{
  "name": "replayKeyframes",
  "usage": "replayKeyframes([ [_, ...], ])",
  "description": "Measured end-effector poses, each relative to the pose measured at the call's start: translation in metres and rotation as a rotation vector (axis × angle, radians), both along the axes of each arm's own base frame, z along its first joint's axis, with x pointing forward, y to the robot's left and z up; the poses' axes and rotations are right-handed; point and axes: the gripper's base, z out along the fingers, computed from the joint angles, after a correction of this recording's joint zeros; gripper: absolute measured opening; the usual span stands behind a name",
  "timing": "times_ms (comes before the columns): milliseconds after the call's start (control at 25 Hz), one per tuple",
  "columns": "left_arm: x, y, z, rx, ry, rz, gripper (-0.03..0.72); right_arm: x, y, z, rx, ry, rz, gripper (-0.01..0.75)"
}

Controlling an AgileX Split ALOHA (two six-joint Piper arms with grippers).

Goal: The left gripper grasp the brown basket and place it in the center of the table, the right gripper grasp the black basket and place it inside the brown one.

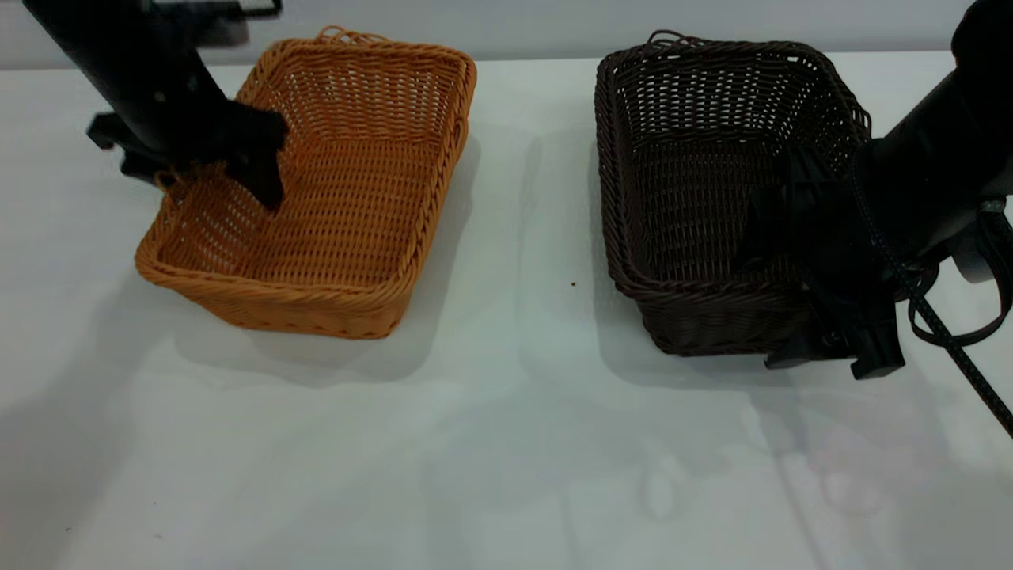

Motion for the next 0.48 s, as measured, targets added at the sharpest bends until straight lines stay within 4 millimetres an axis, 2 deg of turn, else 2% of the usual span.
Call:
replayKeyframes([
  [80,0.0001,0.0001,-0.0043,0.001,0.000,0.001,0.517,0.0000,0.0000,0.0000,0.000,0.000,0.000,0.560],
  [200,0.0002,0.0002,-0.0053,0.002,-0.001,0.002,0.435,0.0000,-0.0002,0.0000,-0.002,0.000,-0.001,0.465],
  [400,0.0008,0.0002,-0.0050,0.002,-0.006,0.002,0.246,0.0000,-0.0004,-0.0004,-0.004,0.001,-0.001,0.218],
  [480,0.0009,0.0002,-0.0050,0.002,-0.007,0.002,0.188,0.0001,-0.0011,-0.0005,-0.007,0.002,-0.017,0.141],
])
